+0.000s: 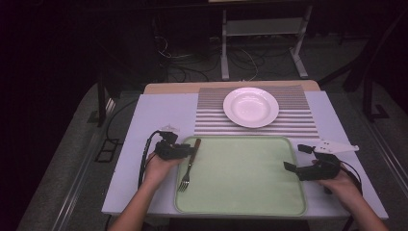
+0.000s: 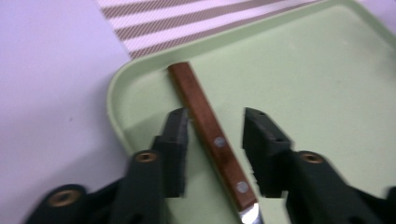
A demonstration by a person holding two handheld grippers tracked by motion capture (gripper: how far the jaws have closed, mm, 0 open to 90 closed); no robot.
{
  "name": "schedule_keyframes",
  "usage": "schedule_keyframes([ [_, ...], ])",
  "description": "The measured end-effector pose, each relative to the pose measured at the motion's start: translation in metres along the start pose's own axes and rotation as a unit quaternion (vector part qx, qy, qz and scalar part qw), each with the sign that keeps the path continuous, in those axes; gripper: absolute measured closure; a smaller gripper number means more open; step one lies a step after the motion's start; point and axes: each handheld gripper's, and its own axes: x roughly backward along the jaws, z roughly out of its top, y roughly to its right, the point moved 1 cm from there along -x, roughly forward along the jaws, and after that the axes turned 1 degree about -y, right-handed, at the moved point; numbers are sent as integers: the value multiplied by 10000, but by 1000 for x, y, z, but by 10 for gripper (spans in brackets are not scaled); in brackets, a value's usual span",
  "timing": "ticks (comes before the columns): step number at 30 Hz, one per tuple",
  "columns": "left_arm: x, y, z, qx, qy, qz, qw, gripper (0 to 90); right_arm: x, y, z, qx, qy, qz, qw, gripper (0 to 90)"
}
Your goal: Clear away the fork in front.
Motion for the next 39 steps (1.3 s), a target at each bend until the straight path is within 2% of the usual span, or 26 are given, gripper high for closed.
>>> schedule_keyframes([
  [2,-2,4,1,-112,11,-149,9998,806,-1,0,1,0,1,14,10000,83],
  [4,-9,11,2,-261,-55,-257,9993,891,-2,0,0,27,-29,32,10000,84],
  [6,-17,18,2,-454,-203,-209,9985,892,-4,-1,1,41,-52,59,10000,84],
  [8,-21,20,2,-626,-329,-37,9975,891,-5,-2,2,63,-45,69,9999,84],
  [13,-19,11,-2,-581,-395,288,9971,890,-4,-3,1,95,-92,68,9999,84],
  [14,-16,8,-3,-494,-386,317,9975,883,-4,-3,1,101,-72,67,9999,84],
  [17,-14,7,-3,-489,-343,357,9976,866,-4,-3,1,107,-94,67,9999,84],
  [18,-13,7,-4,-490,-314,329,9978,828,-5,-3,1,126,-109,70,9998,84],
  [19,-13,7,-4,-526,-285,304,9977,828,-5,-3,1,126,-109,70,9998,84],
  [20,-12,8,-4,-590,-260,311,9974,771,-5,-3,1,123,-107,79,9998,84],
  [29,0,16,-2,-903,115,132,9958,619,-5,-3,0,132,-142,83,9998,85],
  [33,9,20,-1,-1143,281,103,9930,481,-5,-3,0,139,-141,81,9998,85],
  [35,14,21,-1,-1164,340,80,9926,426,-5,-3,0,142,-140,78,9998,85],
  [36,16,22,-1,-1185,358,54,9923,370,-4,-3,0,136,-139,74,9998,85],
  [39,22,24,-3,-1210,378,-43,9919,327,-4,-2,1,131,-140,62,9998,86],
])
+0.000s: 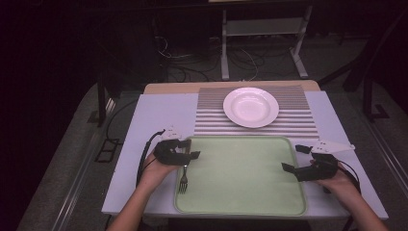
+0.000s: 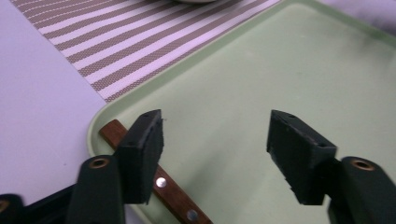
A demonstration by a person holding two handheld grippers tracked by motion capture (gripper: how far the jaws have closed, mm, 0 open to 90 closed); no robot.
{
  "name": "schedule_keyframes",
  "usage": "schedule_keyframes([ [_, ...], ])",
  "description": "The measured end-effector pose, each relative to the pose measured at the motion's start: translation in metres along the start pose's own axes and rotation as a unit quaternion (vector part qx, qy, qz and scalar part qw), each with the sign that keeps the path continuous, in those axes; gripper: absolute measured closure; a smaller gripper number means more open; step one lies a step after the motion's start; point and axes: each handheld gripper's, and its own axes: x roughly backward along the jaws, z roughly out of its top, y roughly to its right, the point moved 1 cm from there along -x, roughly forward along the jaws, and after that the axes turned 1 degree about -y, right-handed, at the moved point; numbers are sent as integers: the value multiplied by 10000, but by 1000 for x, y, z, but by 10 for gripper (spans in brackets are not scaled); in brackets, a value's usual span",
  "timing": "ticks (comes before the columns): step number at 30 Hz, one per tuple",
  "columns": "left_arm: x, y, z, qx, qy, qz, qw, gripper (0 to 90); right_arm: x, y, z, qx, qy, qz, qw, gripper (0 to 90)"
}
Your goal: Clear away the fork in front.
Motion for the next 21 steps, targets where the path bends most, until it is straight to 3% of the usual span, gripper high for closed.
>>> schedule_keyframes([
  [5,10,3,-6,-130,24,-33,9999,229,1,0,0,-1,7,-12,10000,86],
  [8,17,6,-14,-168,179,100,9996,132,2,0,-1,-8,-12,-25,10000,86],
  [12,19,4,-26,-104,166,91,9998,10,2,-1,-1,-1,-3,-45,10000,86],
  [14,19,4,-27,-180,123,108,9997,0,2,-1,-1,10,-1,-46,10000,86],
  [21,23,2,-26,-143,197,94,9997,0,2,-1,-1,-12,6,-48,10000,85],
])
